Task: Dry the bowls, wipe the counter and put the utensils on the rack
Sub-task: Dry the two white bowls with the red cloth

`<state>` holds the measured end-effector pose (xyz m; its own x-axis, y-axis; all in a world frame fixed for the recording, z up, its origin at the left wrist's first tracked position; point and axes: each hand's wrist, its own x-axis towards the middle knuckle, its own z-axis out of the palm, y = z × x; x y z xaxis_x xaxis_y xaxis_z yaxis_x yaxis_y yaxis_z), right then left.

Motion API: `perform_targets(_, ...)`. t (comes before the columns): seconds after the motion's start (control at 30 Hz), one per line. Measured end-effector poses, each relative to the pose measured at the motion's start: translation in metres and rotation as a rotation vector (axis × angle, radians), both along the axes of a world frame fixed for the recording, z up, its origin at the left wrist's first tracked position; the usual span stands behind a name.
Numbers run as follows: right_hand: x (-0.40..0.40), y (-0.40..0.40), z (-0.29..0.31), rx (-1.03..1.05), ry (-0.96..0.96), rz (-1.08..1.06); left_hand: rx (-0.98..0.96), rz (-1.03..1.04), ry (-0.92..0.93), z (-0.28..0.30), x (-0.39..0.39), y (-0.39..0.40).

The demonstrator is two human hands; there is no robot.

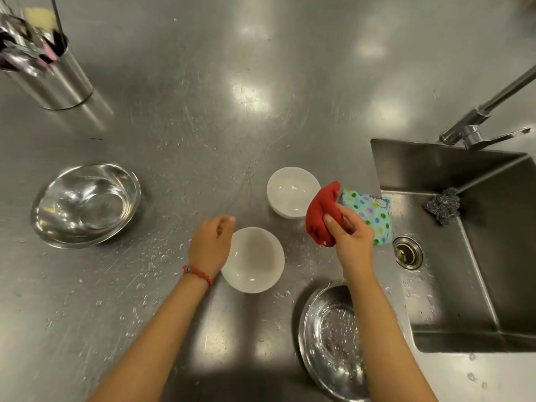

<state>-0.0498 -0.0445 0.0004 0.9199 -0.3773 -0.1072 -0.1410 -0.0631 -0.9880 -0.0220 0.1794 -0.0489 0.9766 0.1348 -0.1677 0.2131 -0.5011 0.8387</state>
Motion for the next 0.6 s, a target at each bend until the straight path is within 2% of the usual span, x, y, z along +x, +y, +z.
perform_targets(0.07,0.011,-0.008,0.0,-0.004,-0.001,0.003,-0.022,-0.038,-0.019,0.007,0.026,-0.01)
perform_targets(0.13,0.021,-0.016,-0.003,-0.027,0.014,-0.004,-0.14,-0.074,0.029,0.01,0.054,-0.025)
perform_targets(0.23,0.034,-0.023,-0.007,-0.049,0.04,-0.005,-0.309,-0.118,0.19,0.013,0.086,-0.048)
perform_targets(0.4,0.045,-0.03,-0.01,-0.032,0.051,-0.02,-0.532,-0.31,0.473,-0.001,0.101,-0.06)
perform_targets(0.5,0.045,-0.031,-0.011,-0.052,0.042,-0.018,-0.686,-0.305,0.527,-0.007,0.102,-0.06)
perform_targets(0.6,0.044,-0.03,-0.01,-0.078,0.051,-0.02,-0.709,-0.279,0.501,-0.006,0.102,-0.061)
